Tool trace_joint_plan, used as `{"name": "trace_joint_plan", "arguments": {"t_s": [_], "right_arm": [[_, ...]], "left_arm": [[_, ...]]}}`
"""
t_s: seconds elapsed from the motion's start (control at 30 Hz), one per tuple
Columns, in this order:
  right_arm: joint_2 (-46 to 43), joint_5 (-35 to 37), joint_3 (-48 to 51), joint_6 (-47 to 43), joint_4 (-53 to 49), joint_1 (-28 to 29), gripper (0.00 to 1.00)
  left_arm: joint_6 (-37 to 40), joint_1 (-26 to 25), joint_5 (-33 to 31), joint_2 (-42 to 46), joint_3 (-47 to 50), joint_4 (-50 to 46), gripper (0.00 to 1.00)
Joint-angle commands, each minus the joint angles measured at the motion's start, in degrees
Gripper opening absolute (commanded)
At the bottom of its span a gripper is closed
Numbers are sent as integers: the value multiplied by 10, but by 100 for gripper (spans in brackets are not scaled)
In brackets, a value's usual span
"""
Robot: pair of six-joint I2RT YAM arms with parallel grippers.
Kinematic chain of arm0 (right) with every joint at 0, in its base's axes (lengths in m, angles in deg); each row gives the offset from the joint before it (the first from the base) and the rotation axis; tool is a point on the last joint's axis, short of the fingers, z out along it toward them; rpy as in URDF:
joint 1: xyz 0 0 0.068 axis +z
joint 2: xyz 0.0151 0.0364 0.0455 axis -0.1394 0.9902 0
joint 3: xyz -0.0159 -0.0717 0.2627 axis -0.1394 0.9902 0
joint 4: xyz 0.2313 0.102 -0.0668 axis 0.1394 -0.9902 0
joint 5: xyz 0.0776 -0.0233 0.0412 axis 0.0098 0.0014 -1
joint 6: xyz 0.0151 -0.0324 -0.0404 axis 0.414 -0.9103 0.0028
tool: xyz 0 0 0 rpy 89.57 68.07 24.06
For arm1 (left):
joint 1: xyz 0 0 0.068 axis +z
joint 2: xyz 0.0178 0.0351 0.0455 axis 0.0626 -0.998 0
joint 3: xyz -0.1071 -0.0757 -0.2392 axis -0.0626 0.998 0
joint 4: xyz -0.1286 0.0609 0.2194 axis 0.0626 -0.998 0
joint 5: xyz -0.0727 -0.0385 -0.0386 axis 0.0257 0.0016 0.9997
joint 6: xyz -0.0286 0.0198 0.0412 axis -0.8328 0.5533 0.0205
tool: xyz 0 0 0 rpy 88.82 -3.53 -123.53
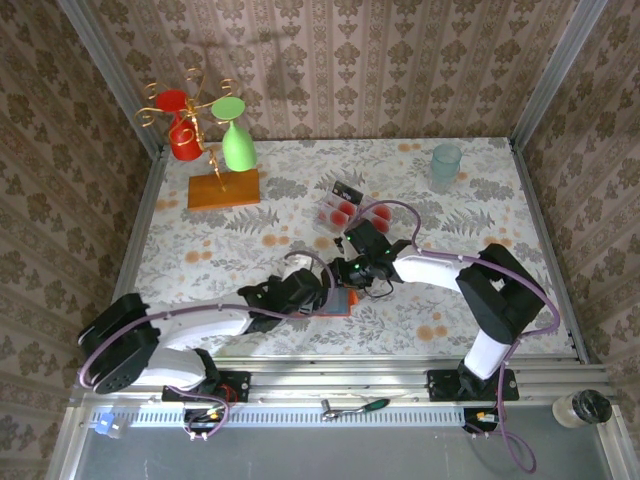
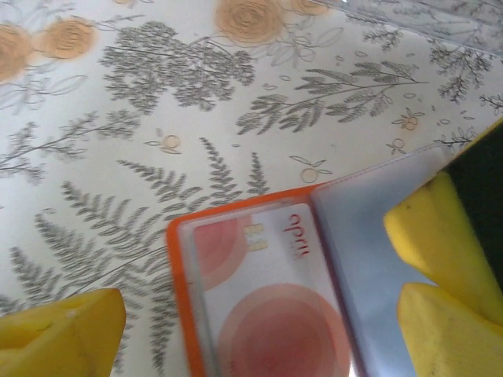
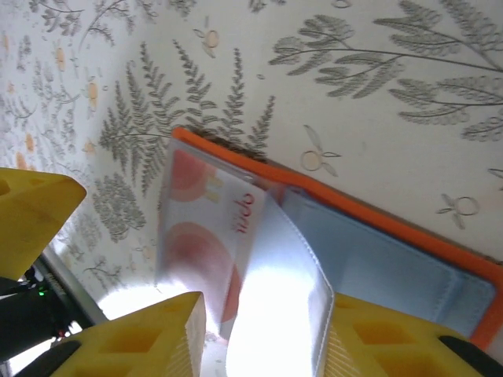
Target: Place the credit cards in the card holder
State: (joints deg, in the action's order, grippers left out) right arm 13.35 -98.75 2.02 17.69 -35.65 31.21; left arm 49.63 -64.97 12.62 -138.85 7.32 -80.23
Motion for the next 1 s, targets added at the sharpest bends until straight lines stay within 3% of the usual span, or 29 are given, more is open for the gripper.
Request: {"name": "trace_joint_plan", "arguments": {"t_s": [0.0, 0.43, 0.97], "right_arm": [[-8, -22, -22, 11, -13, 17, 45], [94, -17, -119, 19, -30, 49, 50], [134, -37, -150, 24, -35, 49, 50]], "left_arm": [[-11, 21, -28, 54, 27, -27, 91], [-26, 83, -17, 239, 115, -83, 92], [-20, 95, -10, 265, 128, -81, 92]]}}
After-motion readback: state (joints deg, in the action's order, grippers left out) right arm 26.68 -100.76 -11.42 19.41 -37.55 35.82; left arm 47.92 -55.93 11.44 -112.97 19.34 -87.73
